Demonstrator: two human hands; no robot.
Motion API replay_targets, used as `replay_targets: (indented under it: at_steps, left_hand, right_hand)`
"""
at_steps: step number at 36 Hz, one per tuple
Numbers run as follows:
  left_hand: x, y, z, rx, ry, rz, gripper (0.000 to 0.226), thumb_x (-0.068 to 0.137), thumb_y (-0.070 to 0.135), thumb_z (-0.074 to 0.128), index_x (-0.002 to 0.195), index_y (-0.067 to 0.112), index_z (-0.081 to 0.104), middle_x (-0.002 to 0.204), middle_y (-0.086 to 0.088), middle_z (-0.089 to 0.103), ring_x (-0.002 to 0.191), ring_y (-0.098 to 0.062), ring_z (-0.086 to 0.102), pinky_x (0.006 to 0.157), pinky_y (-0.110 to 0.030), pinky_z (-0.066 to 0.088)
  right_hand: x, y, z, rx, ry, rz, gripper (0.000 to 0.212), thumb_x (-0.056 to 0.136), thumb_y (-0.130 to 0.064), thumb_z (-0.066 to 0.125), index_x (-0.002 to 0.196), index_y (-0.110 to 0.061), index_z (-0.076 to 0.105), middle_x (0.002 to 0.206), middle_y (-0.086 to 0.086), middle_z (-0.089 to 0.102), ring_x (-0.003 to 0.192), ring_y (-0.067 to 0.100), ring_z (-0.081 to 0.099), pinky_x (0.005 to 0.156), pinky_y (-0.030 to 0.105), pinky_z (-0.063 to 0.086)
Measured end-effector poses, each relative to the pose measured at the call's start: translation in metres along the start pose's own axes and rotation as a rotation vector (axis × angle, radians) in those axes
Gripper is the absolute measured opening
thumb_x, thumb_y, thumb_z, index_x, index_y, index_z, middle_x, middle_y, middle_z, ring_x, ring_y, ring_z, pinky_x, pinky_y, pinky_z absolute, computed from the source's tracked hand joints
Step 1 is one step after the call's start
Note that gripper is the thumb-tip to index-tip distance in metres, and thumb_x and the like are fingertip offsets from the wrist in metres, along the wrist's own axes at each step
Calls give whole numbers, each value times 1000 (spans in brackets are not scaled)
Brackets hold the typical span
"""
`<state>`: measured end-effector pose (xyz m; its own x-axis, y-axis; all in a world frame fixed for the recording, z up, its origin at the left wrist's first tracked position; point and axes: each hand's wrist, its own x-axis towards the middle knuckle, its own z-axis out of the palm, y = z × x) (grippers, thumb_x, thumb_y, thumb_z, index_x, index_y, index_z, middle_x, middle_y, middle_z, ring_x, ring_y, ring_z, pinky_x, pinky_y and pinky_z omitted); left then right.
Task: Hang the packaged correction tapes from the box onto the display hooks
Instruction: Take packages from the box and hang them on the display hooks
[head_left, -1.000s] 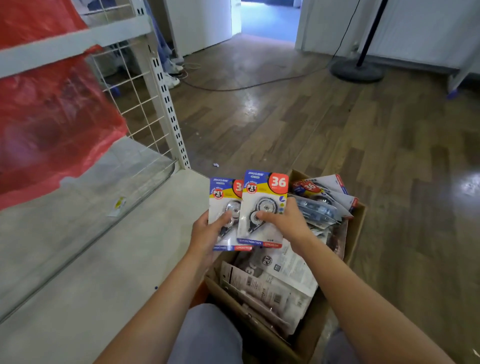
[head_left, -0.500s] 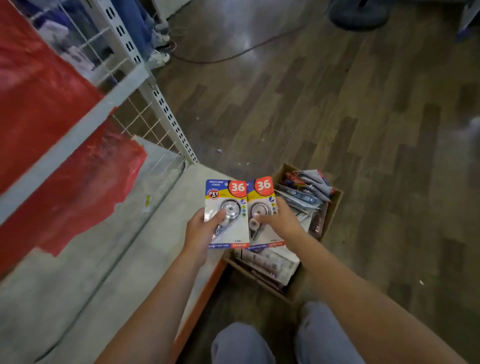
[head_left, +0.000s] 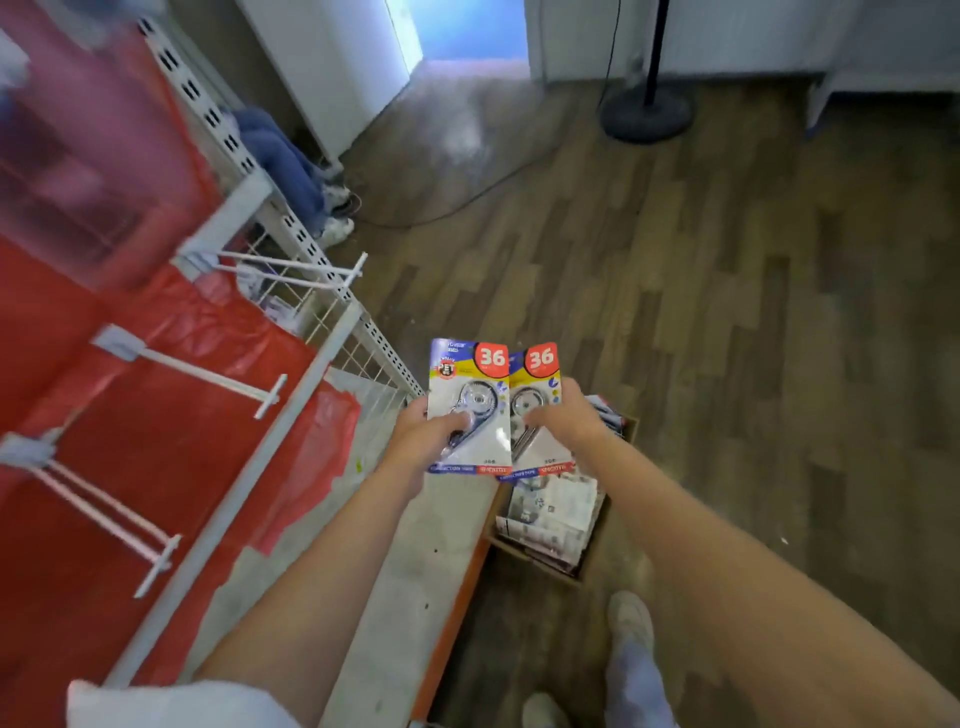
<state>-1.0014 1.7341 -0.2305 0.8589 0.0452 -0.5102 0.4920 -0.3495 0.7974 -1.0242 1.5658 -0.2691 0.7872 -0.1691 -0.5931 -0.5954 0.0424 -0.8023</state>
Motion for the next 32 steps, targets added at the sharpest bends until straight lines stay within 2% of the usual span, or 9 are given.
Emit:
replay_targets:
  at_steps: [5, 8, 10, 14, 16, 20, 25, 29, 32]
  left_hand:
    - [-34, 56, -6, -18, 12, 70, 31, 83, 1, 65, 113, 4, 61, 107, -12, 68, 88, -24, 64, 66, -27, 51]
    - [-50, 90, -5, -41, 12, 118, 35, 81, 1, 67, 115, 3, 61, 108, -12, 69, 92, -25, 66, 70, -30, 53]
    - [-56, 112, -5, -65, 27, 154, 38, 76, 2, 70, 113, 2, 62, 107, -13, 70, 90, -24, 66, 71, -31, 54]
    - [-63, 156, -7, -130, 100, 215, 38, 68, 7, 75, 104, 7, 64, 105, -12, 71, 96, -30, 67, 89, -51, 53]
    - [-73, 181, -5, -164, 158, 244, 30, 78, 0, 69, 106, 6, 62, 105, -10, 69, 94, -27, 65, 88, -45, 54]
    - [-77, 217, -8, -223, 256, 308, 24, 80, -1, 66, 98, 14, 62, 100, -4, 68, 93, -25, 64, 83, -37, 54]
    - [-87, 236, -25, -295, 345, 378, 28, 79, -3, 66, 103, 11, 62, 104, -7, 70, 93, -25, 66, 87, -42, 53]
    - [-109, 241, -44, -326, 435, 398, 24, 83, -7, 61, 99, 10, 60, 96, -6, 67, 85, -21, 63, 75, -31, 51]
    - [-124, 237, -64, -373, 518, 390, 26, 83, -6, 62, 105, 7, 62, 99, -8, 67, 87, -23, 63, 76, -32, 51]
  right_hand:
    - [-28, -47, -22, 6, 23, -78, 53, 64, -18, 74, 110, -15, 48, 102, 6, 65, 94, 26, 64, 88, 46, 53]
    - [-53, -84, -39, 17, 37, -140, 39, 78, -5, 68, 107, -12, 43, 101, 6, 60, 95, 24, 59, 89, 39, 49]
    - [-58, -107, -50, 5, 36, -202, 39, 75, -2, 66, 108, -9, 48, 106, 9, 63, 98, 25, 60, 92, 42, 50]
    - [-60, -155, -67, -45, -23, -319, 30, 73, 2, 65, 94, -16, 52, 106, 9, 64, 101, 27, 62, 94, 48, 50]
    - [-66, -183, -76, -53, -45, -369, 32, 77, 2, 65, 88, -21, 47, 107, 9, 63, 103, 27, 61, 94, 48, 49]
    - [-65, -230, -89, -104, -110, -478, 35, 75, 3, 66, 105, -10, 54, 107, 10, 65, 103, 28, 63, 93, 48, 51]
    - [-75, -275, -83, -153, -207, -588, 31, 79, 4, 65, 96, -15, 48, 107, 10, 64, 100, 27, 62, 92, 45, 51]
    - [-83, -294, -59, -199, -327, -652, 31, 81, 6, 63, 90, -18, 46, 104, 8, 62, 98, 25, 61, 92, 43, 50]
    - [-90, -303, -36, -225, -410, -689, 34, 82, 5, 64, 87, -22, 45, 101, 6, 63, 91, 21, 60, 90, 41, 49]
